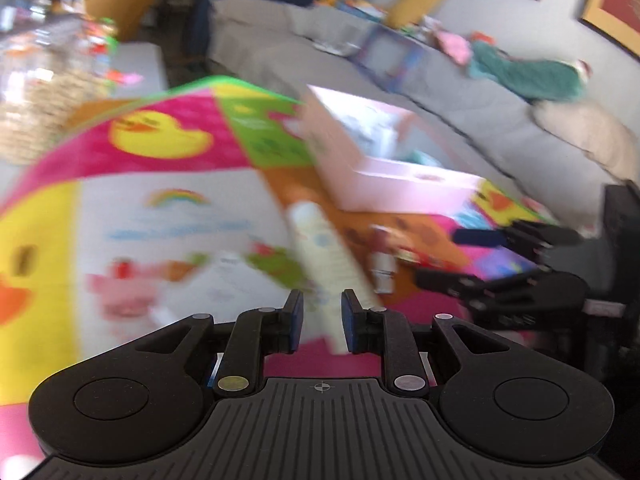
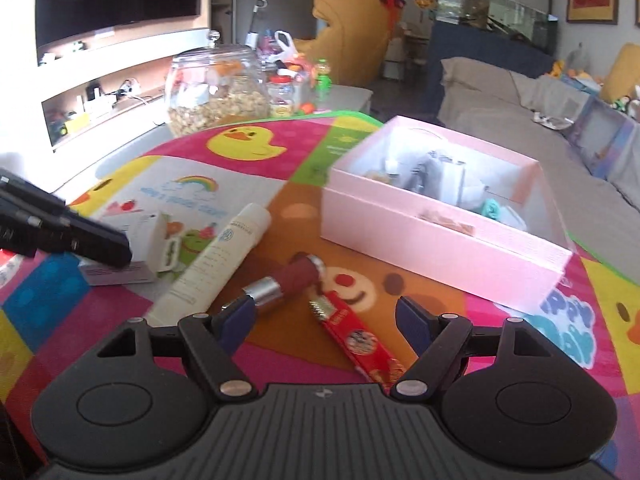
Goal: Organize rigid objects
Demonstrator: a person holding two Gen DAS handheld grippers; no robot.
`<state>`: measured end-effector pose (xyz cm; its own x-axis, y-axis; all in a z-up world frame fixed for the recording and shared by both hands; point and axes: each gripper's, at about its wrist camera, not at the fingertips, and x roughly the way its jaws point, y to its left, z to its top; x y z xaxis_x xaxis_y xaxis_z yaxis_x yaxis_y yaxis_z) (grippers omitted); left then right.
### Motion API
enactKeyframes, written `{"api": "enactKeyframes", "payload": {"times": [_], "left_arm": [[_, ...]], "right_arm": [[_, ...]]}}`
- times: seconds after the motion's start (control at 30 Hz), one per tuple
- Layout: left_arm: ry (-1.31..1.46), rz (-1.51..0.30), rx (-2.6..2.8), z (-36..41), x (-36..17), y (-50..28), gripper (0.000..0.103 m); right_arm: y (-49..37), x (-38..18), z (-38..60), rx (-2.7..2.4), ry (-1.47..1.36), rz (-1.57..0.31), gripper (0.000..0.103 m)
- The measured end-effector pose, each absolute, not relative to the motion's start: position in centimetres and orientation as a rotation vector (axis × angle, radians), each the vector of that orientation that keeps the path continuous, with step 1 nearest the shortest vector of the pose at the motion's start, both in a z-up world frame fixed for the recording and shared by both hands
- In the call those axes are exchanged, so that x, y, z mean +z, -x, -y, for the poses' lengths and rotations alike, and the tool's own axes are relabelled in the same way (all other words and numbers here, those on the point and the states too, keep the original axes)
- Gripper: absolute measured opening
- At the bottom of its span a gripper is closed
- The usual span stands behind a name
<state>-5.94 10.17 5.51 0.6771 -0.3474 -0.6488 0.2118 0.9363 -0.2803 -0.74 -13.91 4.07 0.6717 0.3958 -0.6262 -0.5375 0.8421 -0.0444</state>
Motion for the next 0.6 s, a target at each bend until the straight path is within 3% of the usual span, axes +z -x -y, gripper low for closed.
{"api": "enactKeyframes", "payload": {"times": [0.27,0.33,0.47,0.6], "left_arm": [[0.145,-0.934,-0.400,-10.4,2.9,6.6,0.022],[0.149,-0.912,-0.384,-10.6,2.8,6.2,0.022],[0.207,-0.854,-0.317,-11.6,3.0,4.0,0.021],[0.304,-0.814,-0.209,-12.6,2.9,1.2,0.021]], "right_arm": [[-0.6,4.0,11.6,0.566,0.212,-0.651,0.078],[-1.8,3.9,11.6,0.573,0.163,-0.678,0.073],[-3.0,3.1,11.3,0.566,0.133,-0.719,0.044],[-2.3,2.9,11.4,0.592,0.149,-0.718,0.037]]}}
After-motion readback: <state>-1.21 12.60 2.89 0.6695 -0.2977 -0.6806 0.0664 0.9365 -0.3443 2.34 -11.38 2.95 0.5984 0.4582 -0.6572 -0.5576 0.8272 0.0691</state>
